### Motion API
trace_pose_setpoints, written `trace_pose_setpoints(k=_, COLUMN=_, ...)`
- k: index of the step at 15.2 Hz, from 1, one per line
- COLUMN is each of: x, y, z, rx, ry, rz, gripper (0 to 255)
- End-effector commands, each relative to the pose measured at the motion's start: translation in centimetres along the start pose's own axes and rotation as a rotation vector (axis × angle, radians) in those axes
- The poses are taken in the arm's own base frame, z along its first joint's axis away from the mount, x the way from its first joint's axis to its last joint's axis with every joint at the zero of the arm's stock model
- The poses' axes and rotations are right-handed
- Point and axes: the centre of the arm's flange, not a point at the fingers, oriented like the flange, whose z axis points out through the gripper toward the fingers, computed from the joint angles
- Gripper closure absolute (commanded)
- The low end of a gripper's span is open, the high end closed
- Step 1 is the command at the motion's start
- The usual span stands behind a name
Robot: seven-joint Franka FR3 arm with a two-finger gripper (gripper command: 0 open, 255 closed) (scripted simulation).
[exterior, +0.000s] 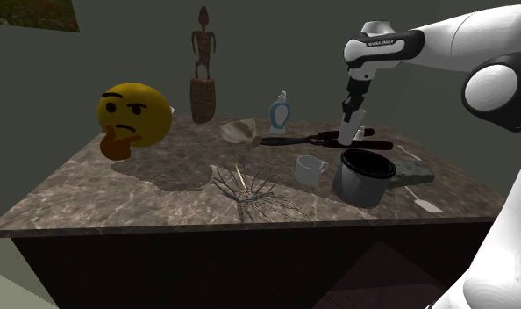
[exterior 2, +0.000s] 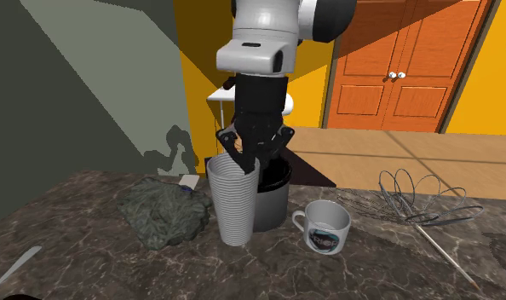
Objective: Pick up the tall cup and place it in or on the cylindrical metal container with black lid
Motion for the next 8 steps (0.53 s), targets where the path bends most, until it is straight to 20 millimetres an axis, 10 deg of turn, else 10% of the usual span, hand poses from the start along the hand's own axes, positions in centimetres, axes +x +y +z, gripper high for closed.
trace_pose_setpoints(k=1, x=-0.1, y=0.1, z=-1.1, rx=0.000, ry=0.000, rz=0.000, gripper=255)
trace_pose_setpoints(k=8, x=0.0, y=0.4, z=-4.8, rx=0.000, ry=0.000, rz=0.000, gripper=255)
